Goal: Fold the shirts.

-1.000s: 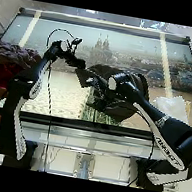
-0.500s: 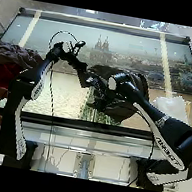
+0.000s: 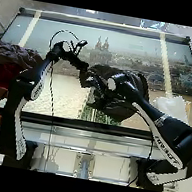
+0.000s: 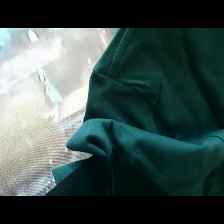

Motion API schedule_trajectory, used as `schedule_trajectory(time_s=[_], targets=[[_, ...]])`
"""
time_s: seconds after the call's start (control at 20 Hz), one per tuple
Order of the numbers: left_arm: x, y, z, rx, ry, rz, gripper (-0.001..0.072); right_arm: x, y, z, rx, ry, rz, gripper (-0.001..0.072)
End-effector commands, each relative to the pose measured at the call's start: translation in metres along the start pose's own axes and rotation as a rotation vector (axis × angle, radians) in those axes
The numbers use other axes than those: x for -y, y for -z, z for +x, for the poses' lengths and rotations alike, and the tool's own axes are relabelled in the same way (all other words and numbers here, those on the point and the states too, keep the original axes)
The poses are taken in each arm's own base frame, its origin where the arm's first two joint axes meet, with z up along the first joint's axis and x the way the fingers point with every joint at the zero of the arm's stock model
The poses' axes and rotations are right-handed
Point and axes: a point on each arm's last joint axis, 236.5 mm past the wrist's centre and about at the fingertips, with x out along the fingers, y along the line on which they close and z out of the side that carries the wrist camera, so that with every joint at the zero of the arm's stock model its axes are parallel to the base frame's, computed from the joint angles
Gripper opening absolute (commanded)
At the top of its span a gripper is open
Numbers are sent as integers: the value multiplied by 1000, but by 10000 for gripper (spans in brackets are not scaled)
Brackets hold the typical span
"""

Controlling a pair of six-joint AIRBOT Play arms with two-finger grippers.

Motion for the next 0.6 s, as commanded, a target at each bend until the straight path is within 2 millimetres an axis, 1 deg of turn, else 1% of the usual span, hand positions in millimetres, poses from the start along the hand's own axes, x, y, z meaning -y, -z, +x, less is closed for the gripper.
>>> schedule_trajectory(time_s=[0.0,0.05,0.1,0.15,0.2,0.25,0.3,0.35,0.4,0.45,0.5,0.55], targets=[[2,-5,-6,17,-2,7,16,3,0,15,-17,-2,1,654],[2,-5,-6,16,-2,7,16,3,1,22,-29,-8,4,646],[2,-5,-6,16,-2,7,16,5,2,28,-39,-6,5,605],[2,-6,-7,18,-1,-2,16,8,2,33,-44,1,3,428],[3,-7,-9,22,-3,-8,15,13,0,35,-36,18,1,55],[3,-11,-15,33,-8,-12,15,22,-2,35,-24,49,1,10],[2,-17,-27,53,-15,-10,15,29,-2,29,-27,69,9,9],[0,-26,-47,86,-33,-3,15,37,2,16,-52,92,34,9],[-7,-36,-76,127,-68,0,15,44,12,-7,-90,114,48,9],[-16,-45,-111,171,-116,-3,15,47,23,-35,-124,134,60,9],[-25,-51,-154,216,-173,-22,15,46,32,-72,-127,156,70,9],[-33,-53,-196,254,-218,-49,15,44,38,-107,-104,186,88,8]])
